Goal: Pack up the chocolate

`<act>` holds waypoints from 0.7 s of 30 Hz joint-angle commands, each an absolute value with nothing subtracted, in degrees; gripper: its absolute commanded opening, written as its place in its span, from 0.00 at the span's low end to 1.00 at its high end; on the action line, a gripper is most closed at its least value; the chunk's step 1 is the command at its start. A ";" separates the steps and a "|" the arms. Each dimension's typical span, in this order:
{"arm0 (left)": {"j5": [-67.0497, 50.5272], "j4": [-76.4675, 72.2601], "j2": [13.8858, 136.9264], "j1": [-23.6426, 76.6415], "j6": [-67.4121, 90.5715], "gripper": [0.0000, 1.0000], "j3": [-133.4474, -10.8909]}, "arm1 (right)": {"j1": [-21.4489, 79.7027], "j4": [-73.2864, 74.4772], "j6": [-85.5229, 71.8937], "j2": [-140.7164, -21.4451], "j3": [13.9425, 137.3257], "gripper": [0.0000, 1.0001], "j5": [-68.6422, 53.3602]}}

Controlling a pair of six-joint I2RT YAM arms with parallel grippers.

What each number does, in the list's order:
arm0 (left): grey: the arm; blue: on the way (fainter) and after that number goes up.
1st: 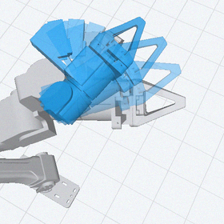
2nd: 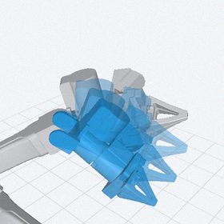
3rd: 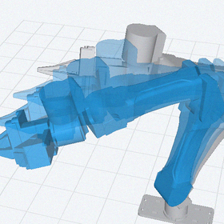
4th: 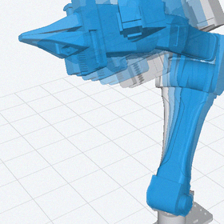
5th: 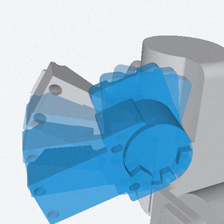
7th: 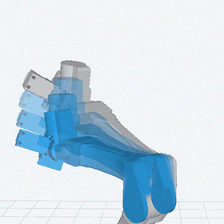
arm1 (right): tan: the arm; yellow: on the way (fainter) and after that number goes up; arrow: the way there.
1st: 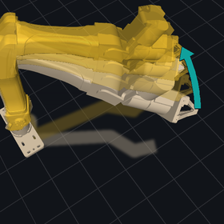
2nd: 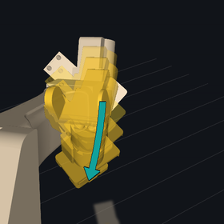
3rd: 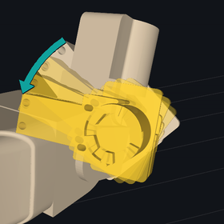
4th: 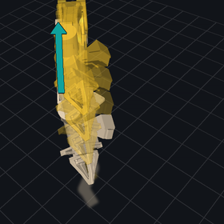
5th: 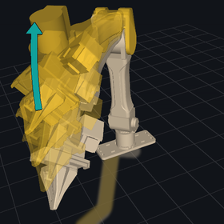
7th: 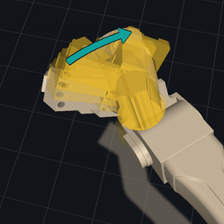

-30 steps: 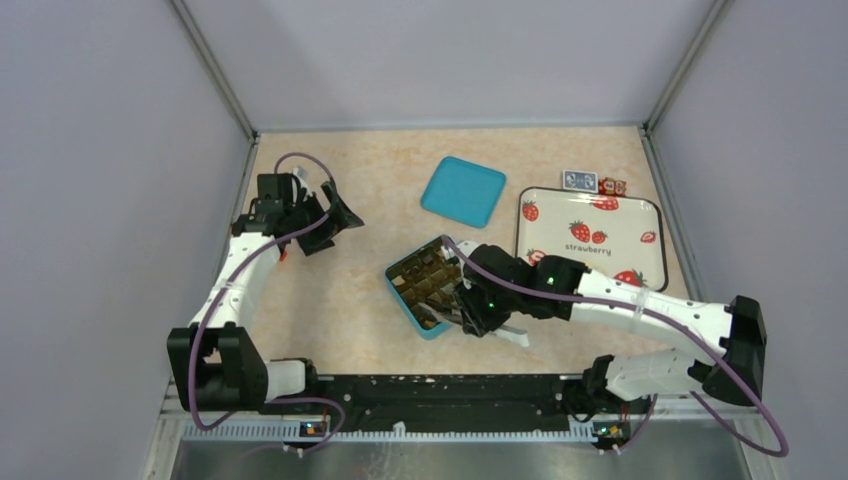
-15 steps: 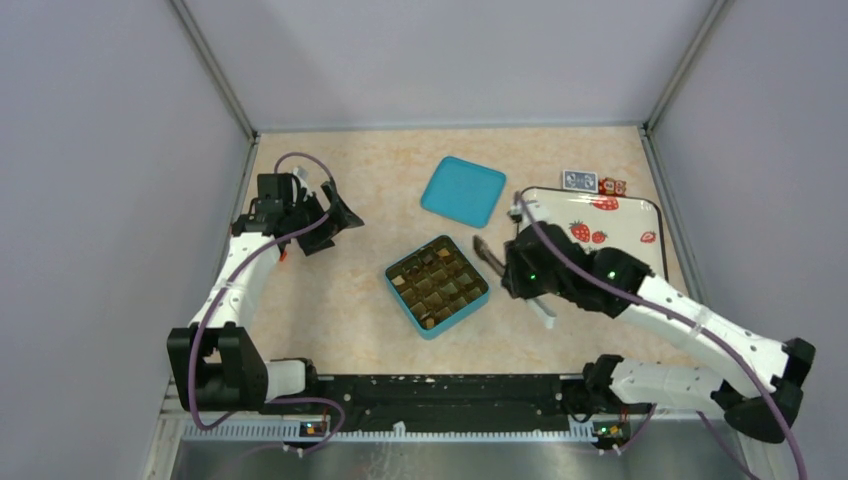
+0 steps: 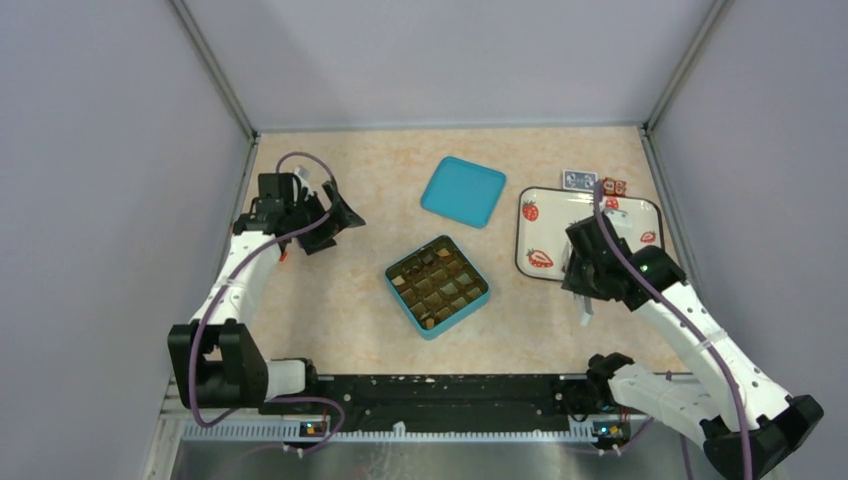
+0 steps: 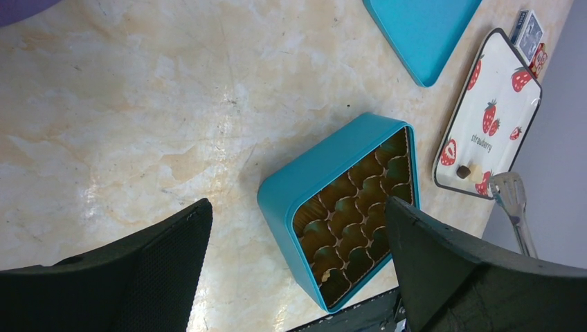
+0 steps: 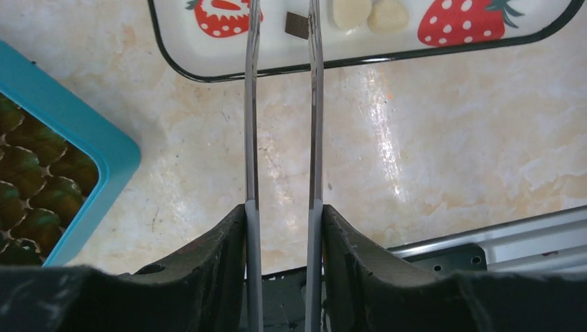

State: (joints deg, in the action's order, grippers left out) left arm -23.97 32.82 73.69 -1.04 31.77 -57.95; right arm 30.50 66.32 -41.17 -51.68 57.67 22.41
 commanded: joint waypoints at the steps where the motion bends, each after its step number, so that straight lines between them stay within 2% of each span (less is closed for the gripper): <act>1: -25.23 29.97 74.40 -1.23 31.50 0.97 -58.83 | 28.49 65.81 -41.76 -51.56 56.59 0.41 21.59; 4: -24.90 29.97 74.56 -1.23 31.16 0.97 -58.76 | 27.55 64.82 -41.11 -51.56 55.31 0.45 21.07; 21: -24.35 29.88 75.19 -1.25 30.89 0.97 -58.54 | 25.18 58.47 -38.65 -56.32 52.40 0.43 18.68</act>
State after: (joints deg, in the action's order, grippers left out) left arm -24.40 31.99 75.18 -1.04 31.73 -57.95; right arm 26.28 61.80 -39.55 -55.61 52.84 18.83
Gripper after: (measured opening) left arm 0.976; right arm 0.436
